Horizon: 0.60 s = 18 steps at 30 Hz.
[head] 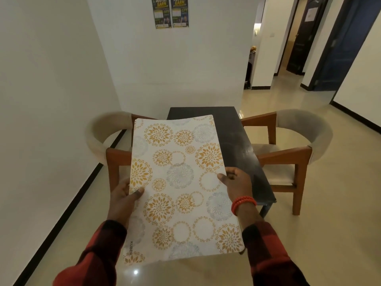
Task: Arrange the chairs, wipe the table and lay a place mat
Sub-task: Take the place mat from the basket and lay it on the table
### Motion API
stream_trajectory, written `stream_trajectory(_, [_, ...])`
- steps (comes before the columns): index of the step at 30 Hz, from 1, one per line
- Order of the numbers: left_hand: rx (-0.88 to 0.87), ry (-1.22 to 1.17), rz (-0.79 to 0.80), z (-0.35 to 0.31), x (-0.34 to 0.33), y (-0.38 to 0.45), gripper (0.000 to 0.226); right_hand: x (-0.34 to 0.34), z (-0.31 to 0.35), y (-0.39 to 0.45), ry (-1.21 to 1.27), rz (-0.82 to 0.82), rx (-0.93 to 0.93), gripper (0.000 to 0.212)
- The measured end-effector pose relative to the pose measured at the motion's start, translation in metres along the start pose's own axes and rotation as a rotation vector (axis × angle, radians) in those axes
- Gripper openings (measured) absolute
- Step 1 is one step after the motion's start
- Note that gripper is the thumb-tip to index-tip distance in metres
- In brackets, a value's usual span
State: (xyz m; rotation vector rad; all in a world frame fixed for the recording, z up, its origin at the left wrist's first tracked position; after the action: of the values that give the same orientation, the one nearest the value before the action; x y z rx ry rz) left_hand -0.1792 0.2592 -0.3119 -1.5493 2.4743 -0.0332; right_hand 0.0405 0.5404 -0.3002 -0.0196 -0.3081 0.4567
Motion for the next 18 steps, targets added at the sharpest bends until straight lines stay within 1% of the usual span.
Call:
stream_trajectory(2, [0.025,0.01,0.001,0.01,-0.006,0.012,0.036,0.001,-0.005,0.008,-0.019,0.0,-0.005,0.03])
stream_trajectory(4, [0.04,0.014,0.007,0.017,-0.014,0.023,0.035,0.001,-0.01,0.013,-0.048,-0.011,-0.018,0.036])
stream_trajectory(9, [0.082,0.012,-0.004,0.037,-0.029,0.06,0.021,0.003,-0.034,0.038,-0.142,-0.12,-0.118,0.038])
stream_trajectory(12, [0.118,0.05,-0.023,0.055,-0.037,0.091,0.023,-0.005,-0.044,0.058,-0.189,-0.173,-0.17,0.042])
stream_trajectory(18, [0.173,0.21,-0.008,0.091,-0.047,0.153,0.023,-0.034,-0.06,0.097,-0.276,-0.213,-0.263,0.039])
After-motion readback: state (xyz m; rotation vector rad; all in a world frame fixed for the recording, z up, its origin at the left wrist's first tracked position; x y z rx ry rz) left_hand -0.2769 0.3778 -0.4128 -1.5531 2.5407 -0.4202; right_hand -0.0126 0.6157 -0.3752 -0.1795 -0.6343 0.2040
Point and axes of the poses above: each hand's wrist, its own y-axis towards the middle knuckle, its own x-axis out of the back of the hand, z = x × y, the point moved 7 cm from there along y, towards the middle knuckle, and after that the axes turned 6 degrees about -y, right-handed, at the moved point
